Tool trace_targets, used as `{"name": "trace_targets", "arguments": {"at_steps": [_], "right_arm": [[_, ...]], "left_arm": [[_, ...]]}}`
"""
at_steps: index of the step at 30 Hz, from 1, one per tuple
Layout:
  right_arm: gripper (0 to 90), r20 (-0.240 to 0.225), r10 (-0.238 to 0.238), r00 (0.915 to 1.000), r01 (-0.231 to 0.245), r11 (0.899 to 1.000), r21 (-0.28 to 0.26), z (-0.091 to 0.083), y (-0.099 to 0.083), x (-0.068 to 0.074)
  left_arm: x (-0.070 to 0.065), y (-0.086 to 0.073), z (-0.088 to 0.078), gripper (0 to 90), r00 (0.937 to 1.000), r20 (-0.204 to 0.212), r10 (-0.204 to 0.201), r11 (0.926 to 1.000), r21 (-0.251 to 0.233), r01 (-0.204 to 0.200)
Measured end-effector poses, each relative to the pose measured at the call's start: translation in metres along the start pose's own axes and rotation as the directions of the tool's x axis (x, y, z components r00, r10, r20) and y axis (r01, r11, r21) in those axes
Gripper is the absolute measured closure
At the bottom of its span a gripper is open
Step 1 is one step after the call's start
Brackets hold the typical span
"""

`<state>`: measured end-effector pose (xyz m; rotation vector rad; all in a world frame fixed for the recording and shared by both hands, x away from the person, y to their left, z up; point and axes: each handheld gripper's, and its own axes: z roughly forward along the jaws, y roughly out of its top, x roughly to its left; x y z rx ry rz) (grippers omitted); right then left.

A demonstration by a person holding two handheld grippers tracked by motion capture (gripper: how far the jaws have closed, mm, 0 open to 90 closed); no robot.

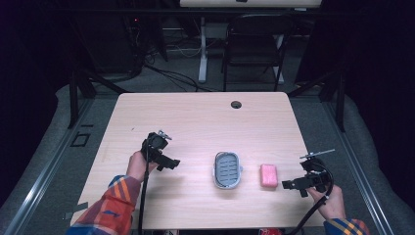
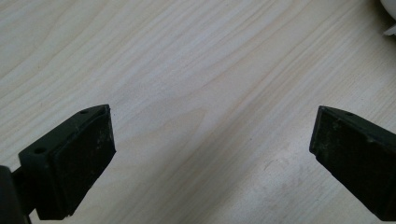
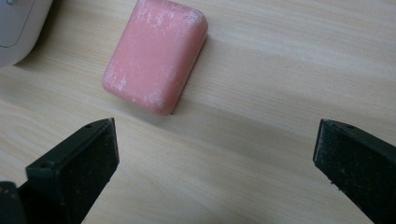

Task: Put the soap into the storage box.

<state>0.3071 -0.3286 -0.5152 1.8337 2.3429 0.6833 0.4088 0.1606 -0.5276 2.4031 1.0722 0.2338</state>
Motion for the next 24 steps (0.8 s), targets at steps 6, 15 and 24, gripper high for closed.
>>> {"name": "trace_targets", "arguments": {"at_steps": [6,15,24], "right_arm": [[0.0,0.002,-0.001,1.0,0.001,1.0,0.003,-0.0005,-0.0007,0.0004],[0.0,0.005,-0.011,0.9999,0.011,1.0,0.0,-0.0007,0.0,0.0031],[0.0,0.016,-0.022,0.9996,0.022,1.0,-0.007,-0.0018,0.0016,0.0084]], "left_arm": [[-0.0007,0.0002,-0.0003,0.0,1.0,0.005,0.003,1.0,0.001,-0.003],[-0.0015,0.0006,-0.0002,0.0,1.0,0.0,0.004,1.0,-0.003,-0.004],[-0.0014,0.0008,0.0002,0.0,1.0,0.002,0.005,1.0,-0.001,-0.005]]}}
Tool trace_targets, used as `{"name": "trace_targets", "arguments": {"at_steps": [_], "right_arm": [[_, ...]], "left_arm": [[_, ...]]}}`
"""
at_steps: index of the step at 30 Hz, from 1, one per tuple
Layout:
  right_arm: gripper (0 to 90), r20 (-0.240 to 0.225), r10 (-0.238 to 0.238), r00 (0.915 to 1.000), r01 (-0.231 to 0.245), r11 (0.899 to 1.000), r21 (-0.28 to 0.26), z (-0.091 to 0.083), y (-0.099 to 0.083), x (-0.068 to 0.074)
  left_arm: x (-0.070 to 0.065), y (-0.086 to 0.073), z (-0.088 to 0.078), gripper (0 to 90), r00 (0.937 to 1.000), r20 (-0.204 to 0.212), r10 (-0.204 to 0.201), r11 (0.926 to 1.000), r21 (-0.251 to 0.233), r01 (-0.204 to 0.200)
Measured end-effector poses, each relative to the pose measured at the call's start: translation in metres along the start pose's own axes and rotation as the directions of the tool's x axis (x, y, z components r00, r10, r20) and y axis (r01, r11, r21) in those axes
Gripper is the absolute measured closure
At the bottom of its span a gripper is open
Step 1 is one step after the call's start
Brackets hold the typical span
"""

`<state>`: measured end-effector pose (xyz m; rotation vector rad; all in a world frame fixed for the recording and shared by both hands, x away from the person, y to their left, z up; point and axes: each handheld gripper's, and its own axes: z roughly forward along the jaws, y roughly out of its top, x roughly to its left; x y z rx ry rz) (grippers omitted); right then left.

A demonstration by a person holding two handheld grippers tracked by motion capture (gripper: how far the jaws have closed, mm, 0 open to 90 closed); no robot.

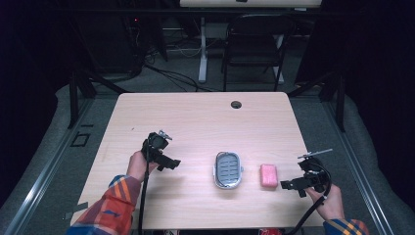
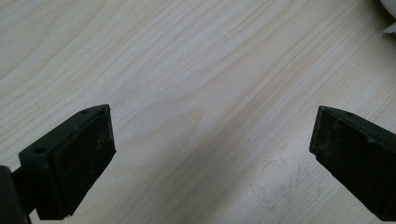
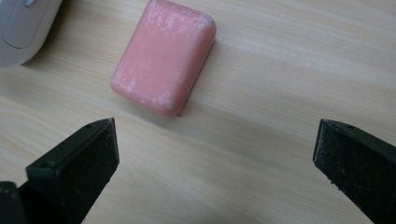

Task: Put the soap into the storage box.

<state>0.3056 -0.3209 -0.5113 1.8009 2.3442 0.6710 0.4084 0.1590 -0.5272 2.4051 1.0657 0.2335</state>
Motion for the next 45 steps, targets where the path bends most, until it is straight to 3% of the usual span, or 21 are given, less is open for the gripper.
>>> {"name": "trace_targets", "arguments": {"at_steps": [6,30,45], "right_arm": [[0.0,0.01,-0.028,0.9996,0.028,1.0,0.003,-0.003,0.002,0.007],[0.0,-0.003,-0.064,0.998,0.064,0.998,-0.022,-0.002,0.018,0.03],[0.0,-0.012,-0.046,0.9989,0.046,0.999,-0.021,0.004,0.03,0.043]], "left_arm": [[0.0,0.0,0.0,0.0,1.0,0.0,0.002,1.0,0.0,-0.002],[0.0,0.001,0.001,0.0,1.0,0.001,0.008,1.0,0.005,-0.008],[0.0,0.001,0.002,0.0,1.0,0.0,0.005,1.0,0.006,-0.005]]}}
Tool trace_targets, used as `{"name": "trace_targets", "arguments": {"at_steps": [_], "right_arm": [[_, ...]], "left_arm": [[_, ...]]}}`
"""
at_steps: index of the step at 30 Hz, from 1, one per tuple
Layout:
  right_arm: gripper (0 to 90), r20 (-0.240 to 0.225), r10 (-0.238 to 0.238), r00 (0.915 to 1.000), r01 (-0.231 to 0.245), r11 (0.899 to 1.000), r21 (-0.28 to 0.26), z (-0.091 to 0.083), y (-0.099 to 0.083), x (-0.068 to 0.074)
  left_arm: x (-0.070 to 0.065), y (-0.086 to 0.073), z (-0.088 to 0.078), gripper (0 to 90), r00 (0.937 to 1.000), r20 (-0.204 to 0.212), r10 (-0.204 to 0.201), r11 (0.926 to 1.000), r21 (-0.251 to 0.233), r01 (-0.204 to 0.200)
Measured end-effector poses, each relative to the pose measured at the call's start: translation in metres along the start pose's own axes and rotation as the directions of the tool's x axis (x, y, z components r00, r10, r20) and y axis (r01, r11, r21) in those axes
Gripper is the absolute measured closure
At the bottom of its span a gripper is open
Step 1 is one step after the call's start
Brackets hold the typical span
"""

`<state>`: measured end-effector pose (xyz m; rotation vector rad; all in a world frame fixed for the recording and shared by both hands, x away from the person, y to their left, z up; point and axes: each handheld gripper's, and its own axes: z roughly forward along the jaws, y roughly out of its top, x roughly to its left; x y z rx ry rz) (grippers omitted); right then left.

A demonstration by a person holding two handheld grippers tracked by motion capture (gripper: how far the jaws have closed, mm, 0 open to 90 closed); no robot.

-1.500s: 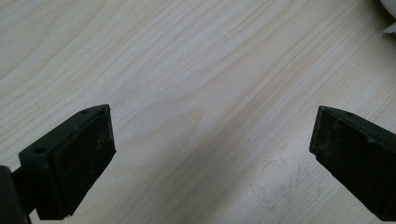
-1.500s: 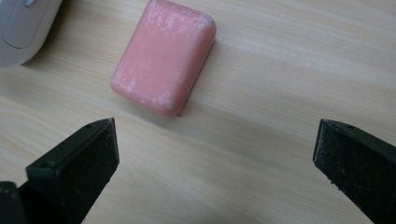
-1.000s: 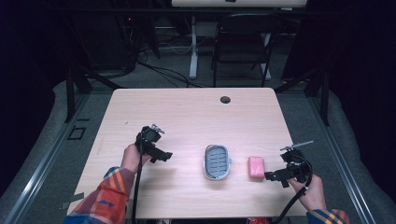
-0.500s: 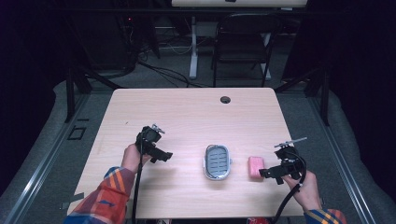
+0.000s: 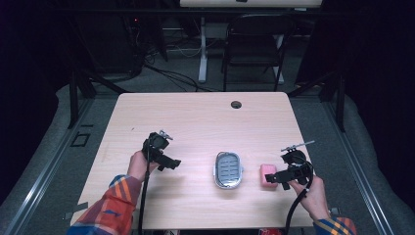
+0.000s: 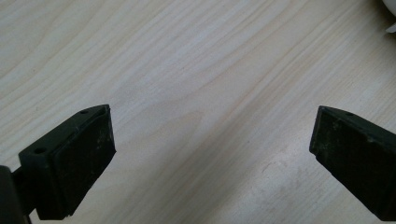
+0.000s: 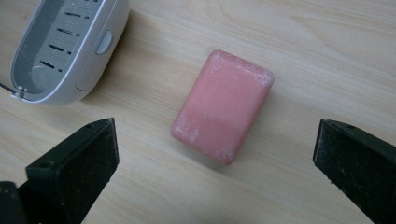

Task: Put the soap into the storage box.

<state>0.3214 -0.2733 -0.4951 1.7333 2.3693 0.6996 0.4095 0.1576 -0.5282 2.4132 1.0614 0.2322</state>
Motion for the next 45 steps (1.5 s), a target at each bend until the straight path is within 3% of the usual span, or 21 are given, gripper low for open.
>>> {"name": "trace_targets", "arguments": {"at_steps": [6,9,13,23,28,40,42,45], "right_arm": [[0.0,-0.015,0.019,0.9997,-0.019,1.0,0.002,0.004,0.005,0.002],[0.0,-0.018,0.053,0.9984,-0.053,0.999,-0.009,0.006,0.009,0.002],[0.0,0.003,0.075,0.9972,-0.075,0.997,0.006,0.01,0.014,0.001],[0.0,0.019,0.07,0.9974,-0.071,0.997,0.038,0.022,0.023,0.001],[0.0,0.041,0.098,0.9944,-0.1,0.992,0.075,0.033,0.027,-0.001],[13.7,0.068,0.115,0.991,-0.124,0.983,0.133,0.051,0.031,-0.001],[16.3,0.069,0.091,0.9934,-0.101,0.981,0.166,0.053,0.032,-0.001],[19.8,0.069,0.105,0.992,-0.115,0.981,0.154,0.055,0.031,-0.002]], "left_arm": [[0.0,0.0,0.0,0.0,1.0,0.001,0.0,1.0,-0.001,0.0],[0.0,0.0,0.0,0.0,1.0,0.002,0.003,1.0,0.001,-0.003],[0.0,0.0,0.0,0.0,1.0,0.001,0.003,1.0,0.002,-0.003],[0.0,0.0,0.0,0.0,1.0,0.002,0.003,1.0,0.0,-0.003],[0.0,0.0,0.0,0.0,1.0,0.001,0.001,1.0,-0.001,-0.001],[0.0,0.0,0.0,0.0,1.0,0.004,0.001,1.0,0.0,-0.001],[0.0,0.0,0.0,0.0,1.0,0.006,0.0,1.0,-0.001,0.0],[0.0,0.0,0.0,0.0,1.0,0.006,0.001,1.0,0.002,-0.001]]}}
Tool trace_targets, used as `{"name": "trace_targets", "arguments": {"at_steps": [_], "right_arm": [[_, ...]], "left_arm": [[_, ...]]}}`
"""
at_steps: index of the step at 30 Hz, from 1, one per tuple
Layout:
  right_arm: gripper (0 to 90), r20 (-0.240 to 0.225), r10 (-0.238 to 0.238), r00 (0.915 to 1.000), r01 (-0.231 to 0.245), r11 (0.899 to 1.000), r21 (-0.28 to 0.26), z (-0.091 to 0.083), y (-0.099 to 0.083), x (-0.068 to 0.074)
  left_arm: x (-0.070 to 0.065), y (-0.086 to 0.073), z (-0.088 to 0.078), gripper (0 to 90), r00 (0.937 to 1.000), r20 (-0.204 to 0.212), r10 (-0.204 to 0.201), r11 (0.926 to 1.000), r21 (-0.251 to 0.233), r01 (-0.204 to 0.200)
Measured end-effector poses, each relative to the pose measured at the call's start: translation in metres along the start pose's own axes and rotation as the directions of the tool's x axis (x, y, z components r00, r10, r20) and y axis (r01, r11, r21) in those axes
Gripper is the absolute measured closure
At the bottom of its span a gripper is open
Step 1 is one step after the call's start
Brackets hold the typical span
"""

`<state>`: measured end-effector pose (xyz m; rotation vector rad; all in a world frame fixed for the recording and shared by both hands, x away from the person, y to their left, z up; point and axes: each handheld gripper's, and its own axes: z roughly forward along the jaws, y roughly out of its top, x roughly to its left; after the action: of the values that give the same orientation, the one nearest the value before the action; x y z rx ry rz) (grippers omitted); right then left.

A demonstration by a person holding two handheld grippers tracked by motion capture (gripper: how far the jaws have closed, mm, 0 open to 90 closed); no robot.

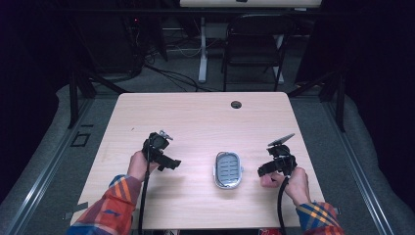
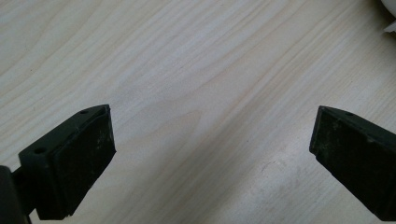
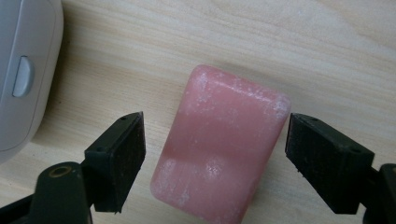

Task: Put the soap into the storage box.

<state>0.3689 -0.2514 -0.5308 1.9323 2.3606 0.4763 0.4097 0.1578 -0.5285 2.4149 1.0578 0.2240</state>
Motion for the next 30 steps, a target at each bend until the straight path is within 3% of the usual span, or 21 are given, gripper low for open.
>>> {"name": "trace_targets", "arguments": {"at_steps": [6,7,13,17,21,22,23,30], "right_arm": [[24.8,0.004,0.005,1.0,-0.005,1.0,0.012,0.002,0.001,-0.002],[26.2,0.008,-0.012,0.9999,0.011,0.999,0.038,0.002,0.002,-0.003],[31.0,0.0,-0.029,0.9996,0.029,0.997,0.067,0.006,0.003,-0.003],[31.8,0.005,-0.05,0.9988,0.048,0.991,0.127,0.011,0.007,-0.004],[32.9,0.004,-0.045,0.999,0.044,0.991,0.125,0.015,0.008,-0.002],[33.3,0.014,-0.066,0.9977,0.063,0.986,0.152,0.014,0.01,-0.002],[33.2,0.012,-0.052,0.9986,0.05,0.989,0.14,0.016,0.01,-0.001],[36.0,0.03,-0.088,0.9957,0.082,0.983,0.167,0.019,0.013,0.002]], "left_arm": [[0.0,0.0,0.0,0.0,1.0,-0.002,0.0,1.0,-0.001,0.0],[0.0,0.0,0.0,0.0,1.0,-0.001,0.0,1.0,-0.001,0.0],[-0.001,0.0,0.0,0.0,1.0,-0.003,0.0,1.0,-0.002,0.0],[0.0,0.0,0.0,0.0,1.0,0.0,-0.004,1.0,-0.002,0.004],[0.0,0.0,0.0,0.0,1.0,0.003,-0.005,1.0,-0.004,0.005],[0.0,0.0,0.0,0.0,1.0,0.004,-0.004,1.0,-0.005,0.004],[0.0,0.0,0.0,0.0,1.0,0.005,-0.005,1.0,-0.005,0.005],[-0.001,0.0,0.0,0.0,1.0,-0.001,-0.001,1.0,-0.005,0.001]]}}
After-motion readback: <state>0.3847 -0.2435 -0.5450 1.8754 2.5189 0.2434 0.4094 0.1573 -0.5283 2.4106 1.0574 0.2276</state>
